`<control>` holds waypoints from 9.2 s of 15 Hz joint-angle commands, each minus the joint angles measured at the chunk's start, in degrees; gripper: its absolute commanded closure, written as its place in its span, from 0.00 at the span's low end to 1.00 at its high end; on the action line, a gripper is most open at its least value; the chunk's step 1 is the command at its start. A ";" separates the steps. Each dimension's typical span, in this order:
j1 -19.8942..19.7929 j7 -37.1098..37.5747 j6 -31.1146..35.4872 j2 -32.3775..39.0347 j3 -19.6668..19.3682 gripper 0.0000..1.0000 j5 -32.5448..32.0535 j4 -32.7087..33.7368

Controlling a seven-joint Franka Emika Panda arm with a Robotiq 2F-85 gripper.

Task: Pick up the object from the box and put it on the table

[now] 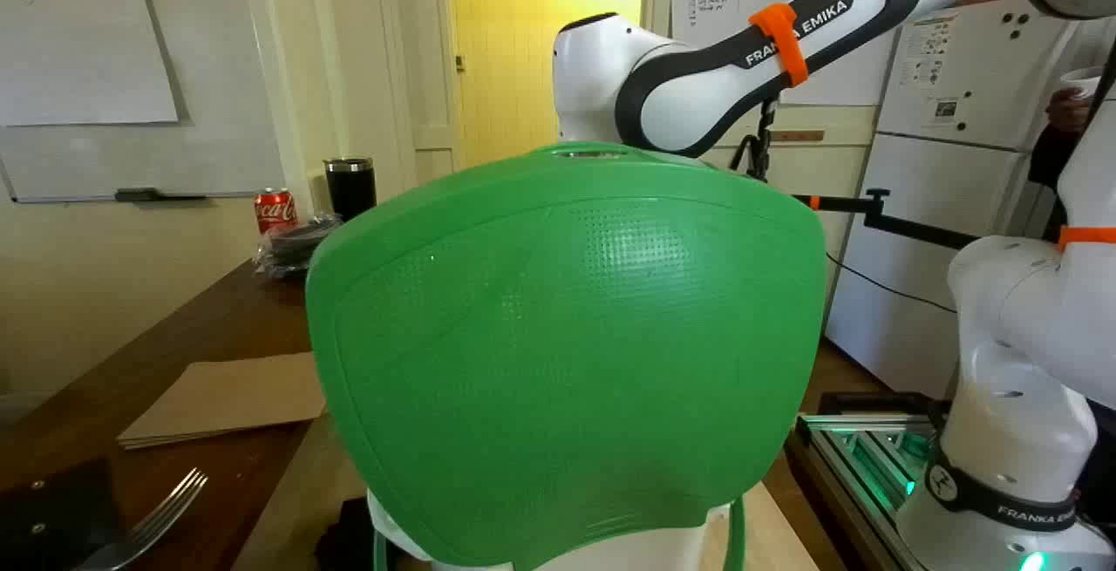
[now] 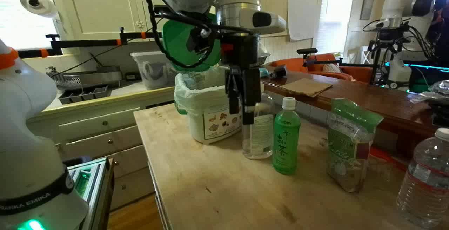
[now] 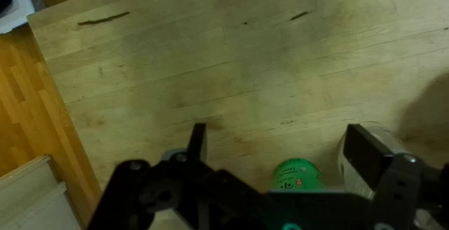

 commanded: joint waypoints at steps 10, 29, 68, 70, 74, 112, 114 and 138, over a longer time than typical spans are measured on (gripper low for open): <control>2.33 -2.06 3.71 -1.56 0.24 0.00 1.59 0.40; 14.87 -35.60 8.27 -2.00 0.68 0.00 23.43 4.37; 17.20 -46.90 -0.13 -0.30 6.92 0.00 20.77 4.52; 17.18 -47.06 -0.13 -0.07 6.96 0.00 20.78 4.52; 17.47 -45.01 0.10 1.07 7.43 0.00 21.77 4.39; 18.52 -40.73 16.24 8.52 13.89 0.00 15.10 -4.69; 18.43 -40.25 17.05 9.11 13.98 0.00 14.30 -4.98; 17.86 -34.24 16.07 11.69 14.12 0.77 9.44 -4.39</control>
